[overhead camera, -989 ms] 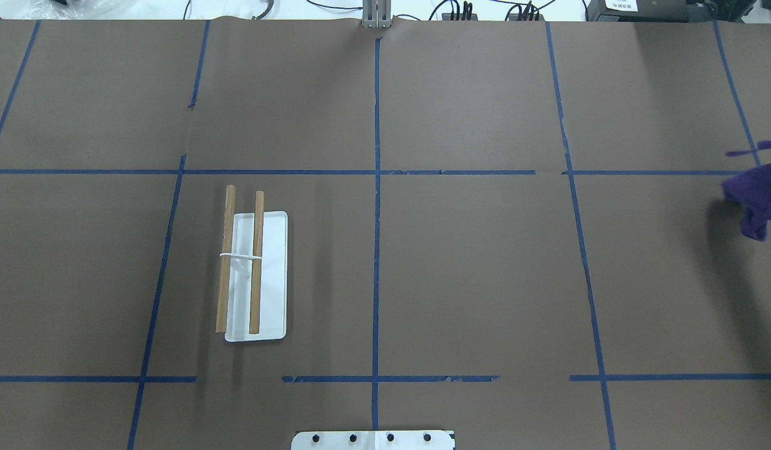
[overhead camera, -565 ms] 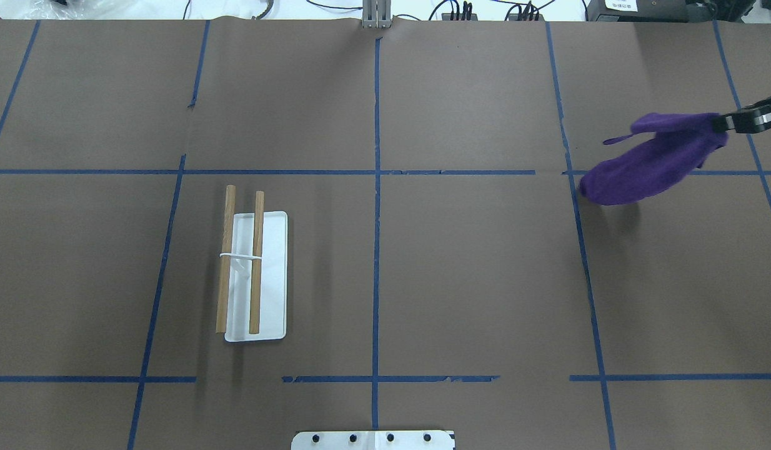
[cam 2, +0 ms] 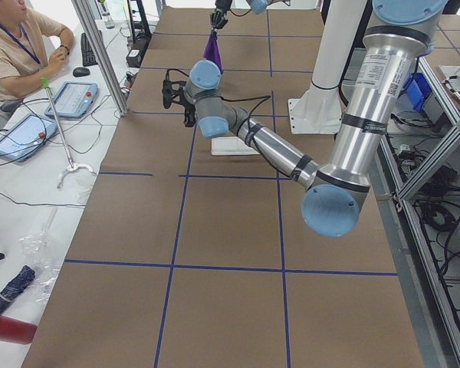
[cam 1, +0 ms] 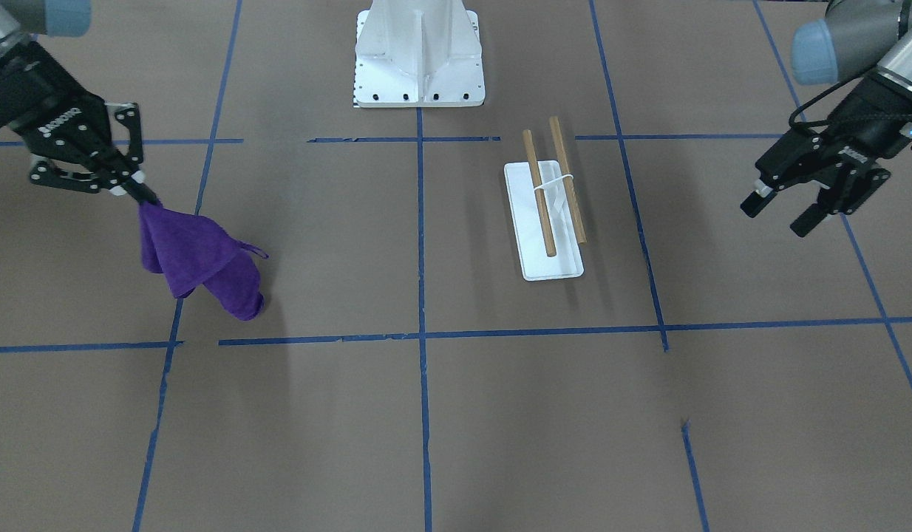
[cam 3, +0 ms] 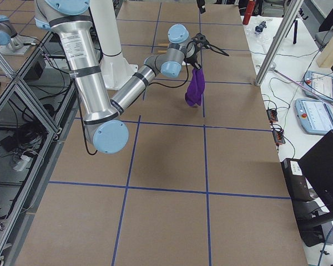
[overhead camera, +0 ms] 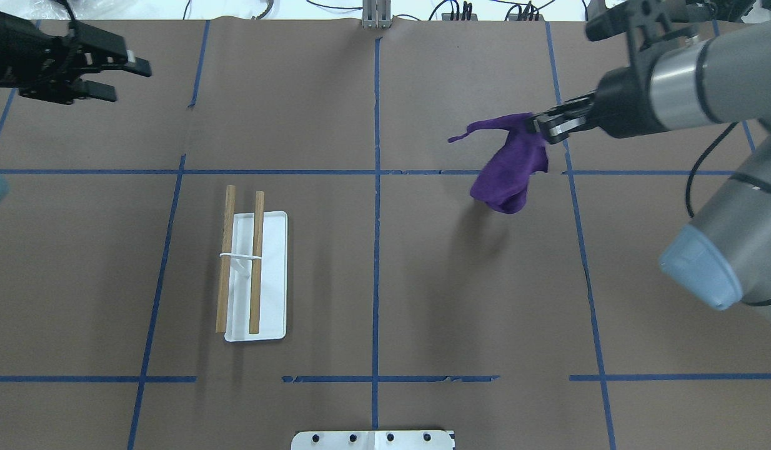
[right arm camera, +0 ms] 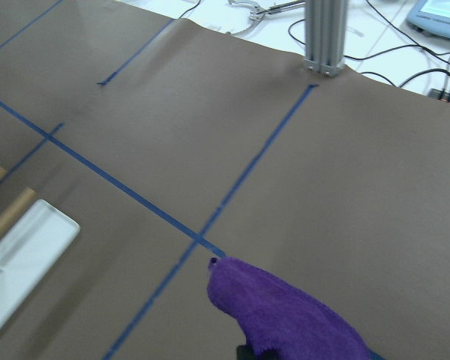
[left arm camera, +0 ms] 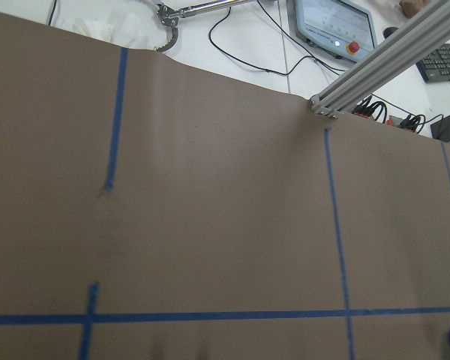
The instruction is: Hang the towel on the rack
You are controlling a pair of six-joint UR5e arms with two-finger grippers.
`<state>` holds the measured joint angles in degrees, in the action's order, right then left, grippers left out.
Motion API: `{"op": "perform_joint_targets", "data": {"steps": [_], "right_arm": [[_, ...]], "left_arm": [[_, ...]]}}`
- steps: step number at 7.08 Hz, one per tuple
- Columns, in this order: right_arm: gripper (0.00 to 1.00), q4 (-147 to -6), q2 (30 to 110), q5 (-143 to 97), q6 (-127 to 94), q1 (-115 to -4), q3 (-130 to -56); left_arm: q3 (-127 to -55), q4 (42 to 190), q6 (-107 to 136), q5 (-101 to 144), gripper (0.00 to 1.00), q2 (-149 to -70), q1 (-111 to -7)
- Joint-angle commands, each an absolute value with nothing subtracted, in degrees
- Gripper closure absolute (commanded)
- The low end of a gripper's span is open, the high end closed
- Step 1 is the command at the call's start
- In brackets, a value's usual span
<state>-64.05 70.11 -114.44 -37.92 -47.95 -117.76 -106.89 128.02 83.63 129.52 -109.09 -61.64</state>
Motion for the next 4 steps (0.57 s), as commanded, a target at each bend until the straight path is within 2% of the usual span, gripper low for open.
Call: {"op": "perform_joint_targets", "data": {"steps": [1, 2, 3, 4], "right_arm": [[1.00, -64.0, 63.6, -102.5, -43.7, -38.0, -117.8], [1.00, -64.1, 62.0, -98.5, -44.3, -35.1, -117.7], [1.00, -64.0, 60.9, -95.6, -44.4, -33.0, -117.8], [1.00, -64.0, 59.9, -93.6, -45.7, -31.5, -117.9]], "left_arm": [[-106.5, 120.6, 99.7, 121.5, 0.22, -119.4, -51.6], [-106.3, 120.3, 104.5, 116.9, 0.25, -121.5, -46.7], [-106.2, 120.3, 108.8, 116.5, 0.35, -122.2, -45.7], [-105.0, 120.3, 111.6, 116.5, 0.36, -123.3, -44.8]]}}
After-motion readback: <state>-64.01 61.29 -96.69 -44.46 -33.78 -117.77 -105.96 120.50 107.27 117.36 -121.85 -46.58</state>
